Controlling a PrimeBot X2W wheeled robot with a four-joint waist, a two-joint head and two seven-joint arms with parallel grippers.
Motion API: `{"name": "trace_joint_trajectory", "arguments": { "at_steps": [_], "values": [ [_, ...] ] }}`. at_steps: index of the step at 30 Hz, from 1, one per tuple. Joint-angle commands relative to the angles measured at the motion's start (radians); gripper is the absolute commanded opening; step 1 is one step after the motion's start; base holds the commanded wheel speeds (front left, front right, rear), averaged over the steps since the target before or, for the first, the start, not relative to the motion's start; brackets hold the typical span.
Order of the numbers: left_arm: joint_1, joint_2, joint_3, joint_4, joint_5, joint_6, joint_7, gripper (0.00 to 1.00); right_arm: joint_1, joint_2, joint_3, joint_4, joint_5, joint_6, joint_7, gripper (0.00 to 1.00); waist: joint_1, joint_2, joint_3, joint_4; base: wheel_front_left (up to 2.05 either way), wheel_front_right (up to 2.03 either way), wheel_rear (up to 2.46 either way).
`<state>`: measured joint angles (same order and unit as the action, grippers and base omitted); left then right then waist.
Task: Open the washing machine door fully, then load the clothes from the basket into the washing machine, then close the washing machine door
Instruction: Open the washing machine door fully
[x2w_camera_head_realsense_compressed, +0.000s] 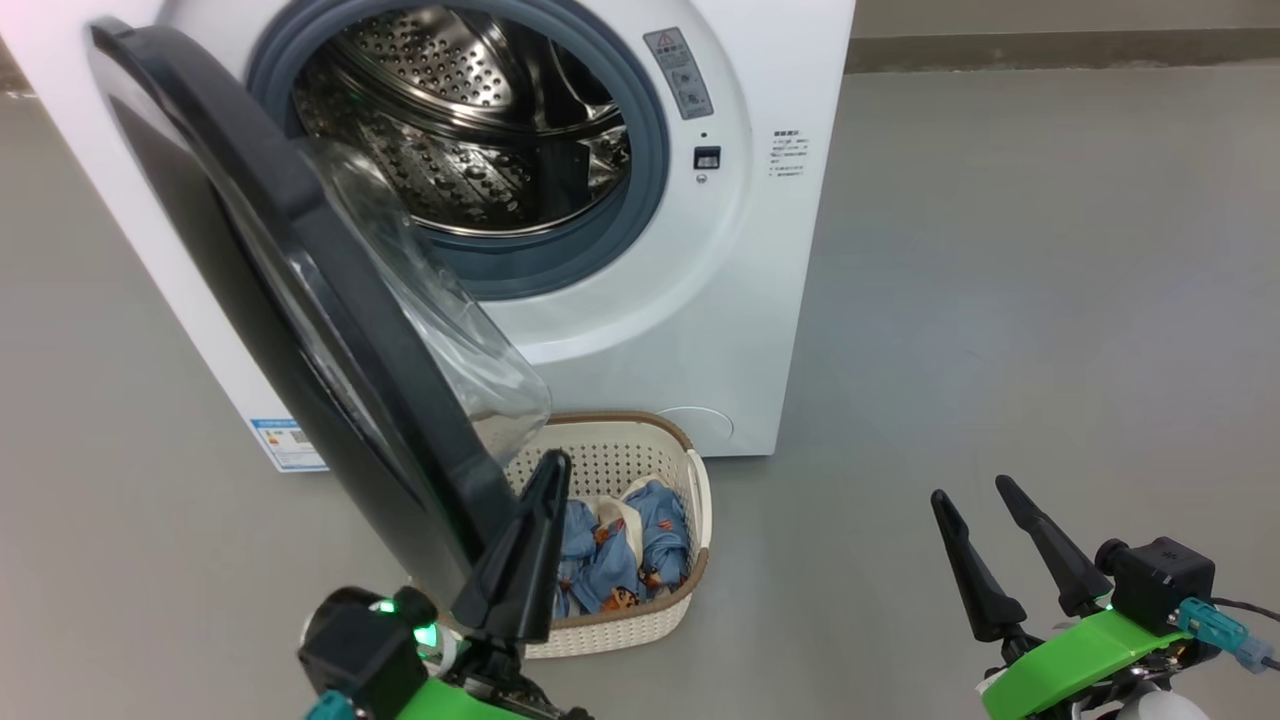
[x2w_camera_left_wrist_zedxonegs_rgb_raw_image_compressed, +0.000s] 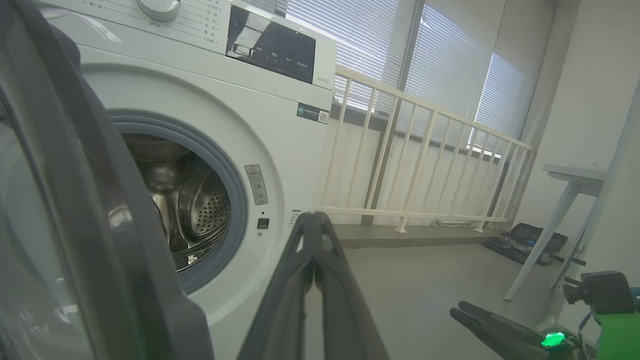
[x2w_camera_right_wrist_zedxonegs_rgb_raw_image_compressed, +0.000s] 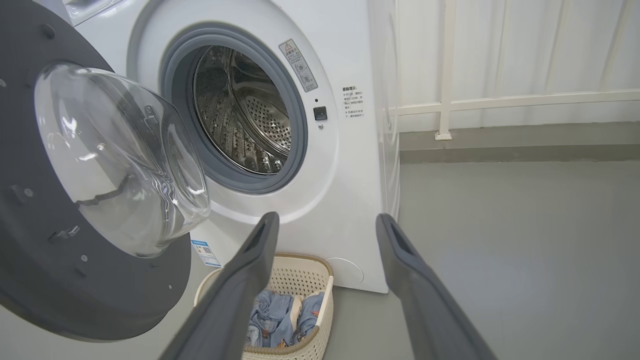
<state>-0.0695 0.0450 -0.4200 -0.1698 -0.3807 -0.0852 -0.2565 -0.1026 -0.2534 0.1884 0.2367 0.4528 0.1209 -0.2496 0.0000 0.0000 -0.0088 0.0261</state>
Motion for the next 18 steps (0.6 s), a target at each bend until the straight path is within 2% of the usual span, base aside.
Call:
{"name": "trace_joint_trajectory", "arguments": {
  "at_steps": [1, 10, 18],
  "values": [
    [-0.052, 0.005, 0.023, -0.008, -0.008, 0.000, -0.005, 0.00, -0.021, -0.006, 0.024, -0.023, 0.024, 0.010, -0.012, 1.00, 0.0000, 0.0000, 0.003, -0.008, 0.00, 0.00, 0.00],
    [-0.074, 0.005, -0.013, 0.150, -0.056, 0.014, -0.005, 0.00, -0.025, -0.004, 0.033, -0.017, 0.028, 0.010, -0.012, 1.00, 0.0000, 0.0000, 0.013, -0.041, 0.00, 0.00, 0.00],
    [-0.105, 0.005, 0.001, 0.288, -0.107, 0.019, -0.005, 0.00, -0.031, -0.001, 0.032, -0.012, 0.029, 0.010, -0.012, 1.00, 0.0000, 0.0000, 0.023, -0.048, 0.00, 0.00, 0.00]
  ]
}}
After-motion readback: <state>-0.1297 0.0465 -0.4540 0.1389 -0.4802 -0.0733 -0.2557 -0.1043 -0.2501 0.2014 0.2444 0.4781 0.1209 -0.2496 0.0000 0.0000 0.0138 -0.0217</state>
